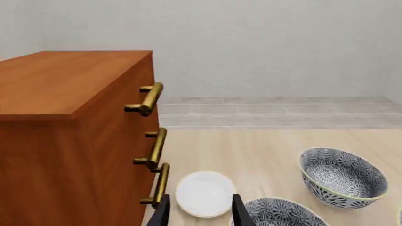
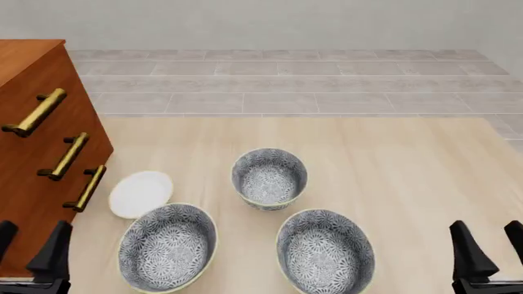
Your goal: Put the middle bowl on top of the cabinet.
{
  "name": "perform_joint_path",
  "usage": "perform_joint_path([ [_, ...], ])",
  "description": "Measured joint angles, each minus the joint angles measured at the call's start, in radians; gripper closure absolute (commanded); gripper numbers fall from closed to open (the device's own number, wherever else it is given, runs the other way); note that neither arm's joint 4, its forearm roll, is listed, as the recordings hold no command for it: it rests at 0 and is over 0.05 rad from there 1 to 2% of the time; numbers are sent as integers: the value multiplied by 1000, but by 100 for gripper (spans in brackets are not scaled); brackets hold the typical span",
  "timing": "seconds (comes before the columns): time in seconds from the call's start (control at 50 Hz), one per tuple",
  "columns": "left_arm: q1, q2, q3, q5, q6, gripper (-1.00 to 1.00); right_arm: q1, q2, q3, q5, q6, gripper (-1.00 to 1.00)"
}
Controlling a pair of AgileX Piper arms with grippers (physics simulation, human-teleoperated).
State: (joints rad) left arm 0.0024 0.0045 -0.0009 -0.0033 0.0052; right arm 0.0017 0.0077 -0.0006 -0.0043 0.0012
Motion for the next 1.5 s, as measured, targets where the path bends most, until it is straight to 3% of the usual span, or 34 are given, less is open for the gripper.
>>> perform_joint_path([
  [0.66,-23,73,-10,-44,35,-100,-2,30,-1,-19,22,-100],
  [1.5,-83,383,-111,-78,79,-100,-4,36,0,-23,40,-100],
])
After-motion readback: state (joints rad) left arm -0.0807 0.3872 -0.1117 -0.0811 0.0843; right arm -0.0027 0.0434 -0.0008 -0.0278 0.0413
